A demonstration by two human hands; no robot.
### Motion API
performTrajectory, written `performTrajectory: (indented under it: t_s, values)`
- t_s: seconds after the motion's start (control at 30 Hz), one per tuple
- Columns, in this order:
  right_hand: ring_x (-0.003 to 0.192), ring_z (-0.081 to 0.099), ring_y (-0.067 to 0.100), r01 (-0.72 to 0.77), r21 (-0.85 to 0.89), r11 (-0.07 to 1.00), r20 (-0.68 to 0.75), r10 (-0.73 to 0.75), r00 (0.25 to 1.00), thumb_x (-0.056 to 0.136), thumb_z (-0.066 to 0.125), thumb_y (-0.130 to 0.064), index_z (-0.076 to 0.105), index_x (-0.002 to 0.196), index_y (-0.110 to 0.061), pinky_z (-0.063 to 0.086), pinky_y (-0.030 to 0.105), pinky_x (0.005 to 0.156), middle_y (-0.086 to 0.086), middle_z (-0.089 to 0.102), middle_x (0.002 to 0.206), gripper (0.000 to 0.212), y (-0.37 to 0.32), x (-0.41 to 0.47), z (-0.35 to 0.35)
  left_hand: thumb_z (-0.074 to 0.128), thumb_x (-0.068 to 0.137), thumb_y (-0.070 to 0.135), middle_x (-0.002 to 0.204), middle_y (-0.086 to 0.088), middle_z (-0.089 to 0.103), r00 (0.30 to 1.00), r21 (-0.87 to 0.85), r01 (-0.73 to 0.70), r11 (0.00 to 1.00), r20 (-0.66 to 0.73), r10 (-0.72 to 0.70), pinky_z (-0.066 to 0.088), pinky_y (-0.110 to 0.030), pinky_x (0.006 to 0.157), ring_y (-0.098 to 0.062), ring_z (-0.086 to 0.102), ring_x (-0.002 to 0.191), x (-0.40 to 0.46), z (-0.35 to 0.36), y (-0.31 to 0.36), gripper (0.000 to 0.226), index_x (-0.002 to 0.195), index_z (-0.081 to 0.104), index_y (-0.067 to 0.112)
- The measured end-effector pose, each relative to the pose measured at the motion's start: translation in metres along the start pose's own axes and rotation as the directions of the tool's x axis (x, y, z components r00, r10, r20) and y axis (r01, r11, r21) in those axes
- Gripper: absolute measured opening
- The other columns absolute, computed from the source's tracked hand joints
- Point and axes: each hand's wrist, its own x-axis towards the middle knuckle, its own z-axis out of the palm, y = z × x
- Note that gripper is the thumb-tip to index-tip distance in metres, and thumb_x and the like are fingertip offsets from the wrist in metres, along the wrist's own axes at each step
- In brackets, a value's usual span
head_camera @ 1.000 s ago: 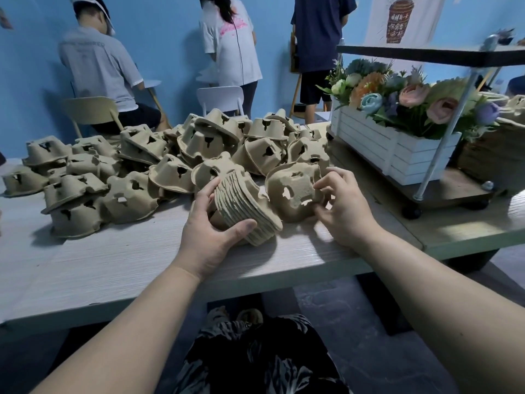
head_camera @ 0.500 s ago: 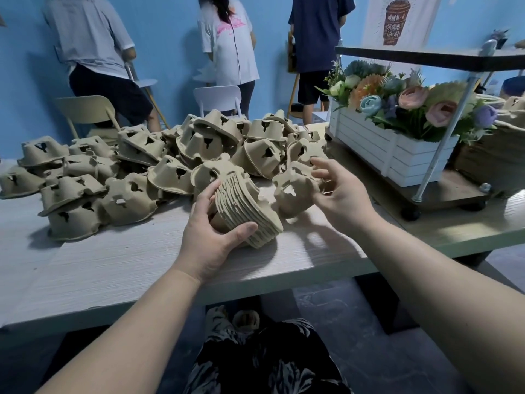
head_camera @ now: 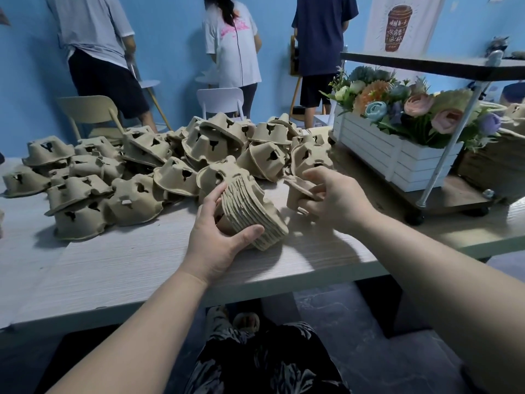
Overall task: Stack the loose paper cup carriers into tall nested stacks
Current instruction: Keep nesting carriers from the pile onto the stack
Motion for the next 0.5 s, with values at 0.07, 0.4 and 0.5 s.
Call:
performTrajectory:
  t_s: [0.07, 0.4, 0.5]
  values:
    - [0.105, 0.060, 0.018, 0.017, -0.070, 0.997, -0.016, -0.018, 1.000, 0.073, 0.079, -0.026, 0.058, 0.125, -0.020, 0.043, 0.025, 0.090, 0.001, 0.065, 0.116, 0.057, 0.004, -0.004, 0.001, 0.082, 0.045, 0.072, 0.140, 0.009, 0.051, 1.000, -0.002, 0.002, 1.000, -0.004, -0.002, 0.042, -0.039, 0.110, -0.004, 0.051, 0.126, 0.001, 0.000, -0.001, 0.087, 0.120, 0.038, 0.071]
    - [0.094, 0.060, 0.018, -0.023, -0.214, 0.976, 0.039, 0.032, 0.999, 0.073, 0.076, -0.024, 0.067, 0.100, -0.016, 0.041, 0.021, 0.080, 0.002, 0.060, 0.105, 0.029, 0.026, -0.007, 0.001, 0.082, 0.043, 0.076, 0.138, 0.010, 0.052, 1.000, -0.023, 0.012, 1.000, -0.014, -0.012, 0.042, -0.041, 0.110, -0.007, 0.051, 0.127, 0.000, 0.001, -0.002, 0.095, 0.126, 0.038, 0.063]
    - [0.082, 0.057, 0.019, -0.019, -0.212, 0.977, -0.033, 0.012, 0.999, 0.075, 0.077, -0.032, 0.070, 0.089, -0.015, 0.041, 0.025, 0.072, 0.001, 0.062, 0.090, 0.022, 0.025, -0.006, 0.003, 0.082, 0.043, 0.076, 0.140, 0.009, 0.051, 1.000, -0.021, 0.018, 1.000, -0.015, -0.018, 0.042, -0.042, 0.110, -0.009, 0.051, 0.128, 0.000, 0.001, -0.002, 0.096, 0.126, 0.037, 0.063]
